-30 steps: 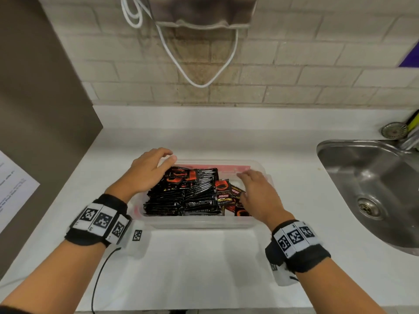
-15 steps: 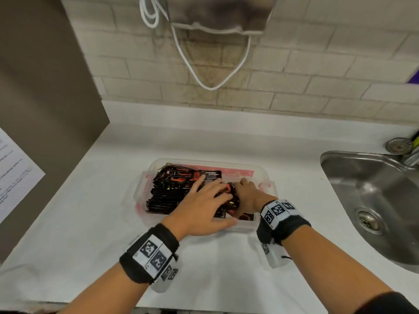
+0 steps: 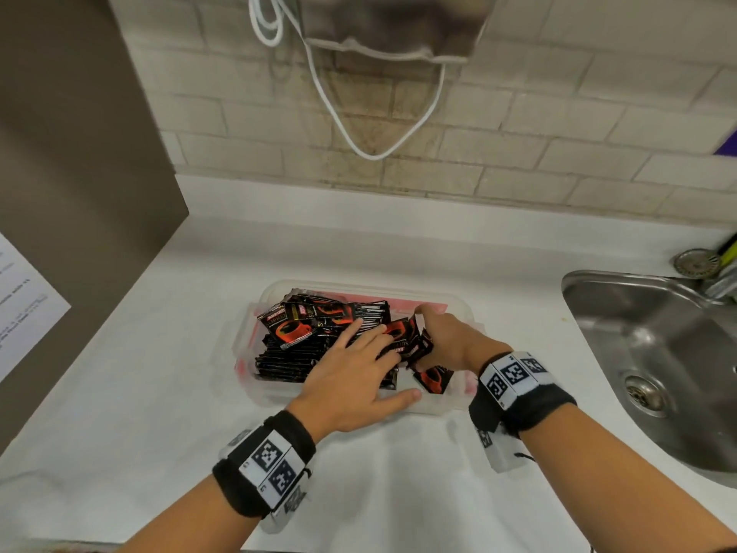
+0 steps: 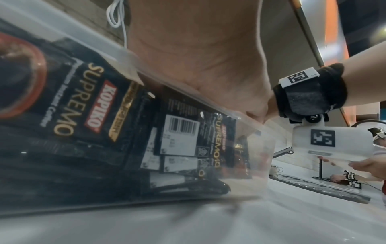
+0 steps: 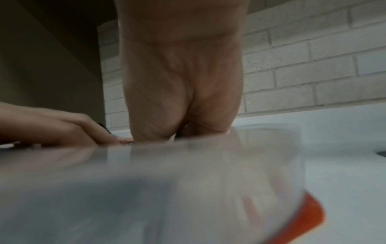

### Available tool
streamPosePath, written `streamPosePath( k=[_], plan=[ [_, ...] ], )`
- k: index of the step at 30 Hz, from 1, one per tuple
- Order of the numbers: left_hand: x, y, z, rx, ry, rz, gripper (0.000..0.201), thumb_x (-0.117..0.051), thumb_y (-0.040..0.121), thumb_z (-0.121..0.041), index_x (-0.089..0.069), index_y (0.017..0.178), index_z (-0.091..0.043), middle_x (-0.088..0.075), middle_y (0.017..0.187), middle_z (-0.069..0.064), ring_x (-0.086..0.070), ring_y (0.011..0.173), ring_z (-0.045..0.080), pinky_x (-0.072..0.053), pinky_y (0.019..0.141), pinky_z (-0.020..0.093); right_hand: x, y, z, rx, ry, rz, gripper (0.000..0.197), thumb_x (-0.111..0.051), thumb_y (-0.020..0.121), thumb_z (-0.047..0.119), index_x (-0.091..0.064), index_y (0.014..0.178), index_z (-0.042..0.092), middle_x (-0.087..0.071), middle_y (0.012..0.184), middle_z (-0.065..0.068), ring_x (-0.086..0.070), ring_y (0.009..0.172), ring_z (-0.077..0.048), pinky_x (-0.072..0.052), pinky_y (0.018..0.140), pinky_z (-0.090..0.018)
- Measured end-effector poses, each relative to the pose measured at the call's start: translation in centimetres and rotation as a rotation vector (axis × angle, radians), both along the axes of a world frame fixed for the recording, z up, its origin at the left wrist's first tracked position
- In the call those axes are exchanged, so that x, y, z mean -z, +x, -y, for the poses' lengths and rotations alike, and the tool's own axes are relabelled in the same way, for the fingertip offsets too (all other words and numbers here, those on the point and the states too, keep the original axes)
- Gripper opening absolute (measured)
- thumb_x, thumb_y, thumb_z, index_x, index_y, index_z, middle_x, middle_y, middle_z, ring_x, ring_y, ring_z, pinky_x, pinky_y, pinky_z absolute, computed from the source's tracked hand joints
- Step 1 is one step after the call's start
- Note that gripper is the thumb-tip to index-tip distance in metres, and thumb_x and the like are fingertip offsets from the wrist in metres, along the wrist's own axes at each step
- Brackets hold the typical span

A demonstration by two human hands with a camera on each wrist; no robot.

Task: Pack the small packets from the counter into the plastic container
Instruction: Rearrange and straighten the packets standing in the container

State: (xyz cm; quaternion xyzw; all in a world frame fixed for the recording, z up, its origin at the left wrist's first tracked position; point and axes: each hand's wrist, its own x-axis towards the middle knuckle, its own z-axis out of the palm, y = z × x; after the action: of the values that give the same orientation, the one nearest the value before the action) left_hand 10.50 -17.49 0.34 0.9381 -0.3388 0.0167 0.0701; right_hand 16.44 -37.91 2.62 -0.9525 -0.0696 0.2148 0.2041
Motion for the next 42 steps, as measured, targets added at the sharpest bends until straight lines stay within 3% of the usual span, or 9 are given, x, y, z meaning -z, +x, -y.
streamPosePath(
  k=[5,8,13,18,25,32,37,40,42],
  plan=[
    [0.1,0.0,0.1,0.007,-0.012,0.018,0.087,-0.010,0.091,-0.080,-0.051,0.141,-0.022,-0.040,0.154,0.004,-0.016,0.151,0.017,0.002,0.124,0.044,-0.3,-0.5,0.8,-0.054,-0.115,0.148,0.093,-0.084,0.075,0.014,-0.023,0.146,0.013,-0.063,0.115,-0.016,-0.063,0.100,-0.028,-0.041,0.074,-0.027],
    [0.1,-0.1,0.1,0.015,-0.020,0.023,0.087,-0.009,0.092,-0.079,-0.051,0.141,-0.021,-0.040,0.154,0.004,-0.015,0.151,0.017,0.001,0.124,0.044,-0.5,-0.4,1.1,-0.103,-0.242,0.247,0.066,-0.077,0.082,0.019,-0.038,0.135,0.014,-0.063,0.115,-0.014,-0.061,0.104,-0.030,-0.047,0.082,-0.034],
    [0.2,-0.1,0.1,0.010,-0.015,0.015,0.084,-0.010,0.092,-0.079,-0.051,0.141,-0.023,-0.039,0.155,0.003,-0.015,0.151,0.017,0.003,0.125,0.043,-0.8,-0.2,1.3,-0.232,-0.485,0.471,0.028,-0.059,0.093,0.034,-0.054,0.118,0.022,-0.065,0.113,0.000,-0.048,0.111,-0.025,-0.033,0.090,-0.039],
    [0.0,-0.2,0.1,0.006,0.005,0.001,0.087,-0.007,0.092,-0.079,-0.052,0.141,-0.023,-0.038,0.156,0.004,-0.015,0.151,0.017,0.003,0.124,0.044,-0.9,0.5,1.8,-0.259,-0.475,0.554,0.032,-0.055,0.095,0.042,-0.054,0.121,0.024,-0.058,0.115,0.001,-0.043,0.113,-0.024,-0.033,0.092,-0.037],
    [0.0,-0.3,0.0,0.003,0.013,0.005,0.086,-0.007,0.092,-0.078,-0.054,0.138,-0.022,-0.039,0.155,0.005,-0.017,0.151,0.018,0.000,0.124,0.044,0.1,0.7,2.5,-0.432,-0.546,0.434,0.038,-0.060,0.089,0.048,-0.053,0.120,0.028,-0.053,0.122,0.003,-0.039,0.114,-0.022,-0.030,0.092,-0.036],
    [-0.3,-0.4,0.0,0.009,0.032,-0.031,0.087,-0.007,0.092,-0.078,-0.054,0.139,-0.023,-0.037,0.156,0.004,-0.014,0.151,0.018,0.002,0.124,0.044,-0.8,1.5,2.6,-0.376,-0.472,0.490,0.027,-0.063,0.092,0.037,-0.052,0.115,0.028,-0.068,0.110,0.008,-0.043,0.106,-0.020,-0.027,0.081,-0.034],
    [-2.3,-0.6,1.4,0.008,0.040,-0.089,0.076,-0.012,0.097,-0.068,-0.051,0.141,-0.019,-0.037,0.156,0.003,-0.011,0.152,0.017,0.009,0.122,0.046,-0.8,1.6,2.7,-0.306,-0.515,0.577,0.030,-0.063,0.090,0.045,-0.061,0.114,0.028,-0.050,0.113,0.002,-0.037,0.111,-0.023,-0.030,0.087,-0.036],
    [-3.7,-0.2,3.8,0.043,0.052,-0.144,0.049,-0.029,0.103,-0.043,-0.058,0.129,-0.013,-0.052,0.135,0.006,-0.038,0.135,0.022,-0.001,0.124,0.044,-0.5,1.4,2.5,-0.221,-0.445,0.574,0.038,-0.067,0.086,0.047,-0.064,0.115,0.023,-0.042,0.117,-0.003,-0.034,0.111,-0.026,-0.033,0.086,-0.036],
    [-4.4,0.6,5.7,0.046,0.144,-0.294,0.035,-0.037,0.102,-0.026,-0.059,0.121,-0.007,-0.055,0.122,0.008,-0.050,0.118,0.028,-0.027,0.116,0.044,-0.4,1.3,2.7,-0.165,-0.370,0.545,0.039,-0.070,0.086,0.042,-0.063,0.117,0.019,-0.041,0.121,-0.005,-0.035,0.113,-0.027,-0.034,0.087,-0.037]
  ],
)
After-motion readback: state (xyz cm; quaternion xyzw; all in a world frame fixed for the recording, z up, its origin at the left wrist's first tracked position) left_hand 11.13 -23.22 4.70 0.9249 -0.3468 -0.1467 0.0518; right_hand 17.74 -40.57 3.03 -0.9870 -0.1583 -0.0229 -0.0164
